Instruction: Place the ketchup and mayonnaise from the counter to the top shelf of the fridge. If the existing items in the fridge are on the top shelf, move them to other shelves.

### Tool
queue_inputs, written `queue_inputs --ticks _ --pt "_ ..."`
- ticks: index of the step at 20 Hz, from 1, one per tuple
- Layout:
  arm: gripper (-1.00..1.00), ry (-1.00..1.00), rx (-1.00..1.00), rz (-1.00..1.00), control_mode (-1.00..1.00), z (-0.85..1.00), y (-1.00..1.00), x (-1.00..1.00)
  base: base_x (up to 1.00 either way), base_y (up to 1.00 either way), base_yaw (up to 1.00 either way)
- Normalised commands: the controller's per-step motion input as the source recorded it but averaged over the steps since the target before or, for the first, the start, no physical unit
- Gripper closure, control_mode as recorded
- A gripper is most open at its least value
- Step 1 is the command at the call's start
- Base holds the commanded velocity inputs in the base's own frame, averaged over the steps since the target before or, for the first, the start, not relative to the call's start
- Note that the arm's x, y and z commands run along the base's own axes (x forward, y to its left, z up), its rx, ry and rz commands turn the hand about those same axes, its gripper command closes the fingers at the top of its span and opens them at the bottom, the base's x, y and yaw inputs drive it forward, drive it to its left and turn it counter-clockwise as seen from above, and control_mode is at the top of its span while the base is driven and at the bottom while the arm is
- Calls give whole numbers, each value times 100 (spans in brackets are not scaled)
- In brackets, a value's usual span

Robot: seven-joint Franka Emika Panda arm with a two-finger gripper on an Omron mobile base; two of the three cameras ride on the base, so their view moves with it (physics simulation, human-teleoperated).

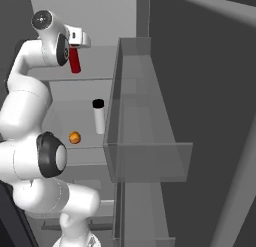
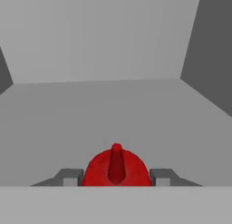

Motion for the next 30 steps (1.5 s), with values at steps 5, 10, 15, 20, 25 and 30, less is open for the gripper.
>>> queue_inputs --ticks 5,10,15,20,25,30 --pt "-100 0 0 0 -100 0 0 0 0 0 0" --pt "-100 0 0 0 -100 0 0 0 0 0 0" --pt "-100 0 0 0 -100 0 0 -1 0 0 0" --pt "-100 -5 0 0 -100 0 1 -18 0 0 0" --pt "-100 -14 -2 0 -100 0 17 -76 0 0 0" --pt "-100 -10 0 0 -100 5 21 -99 0 0 0"
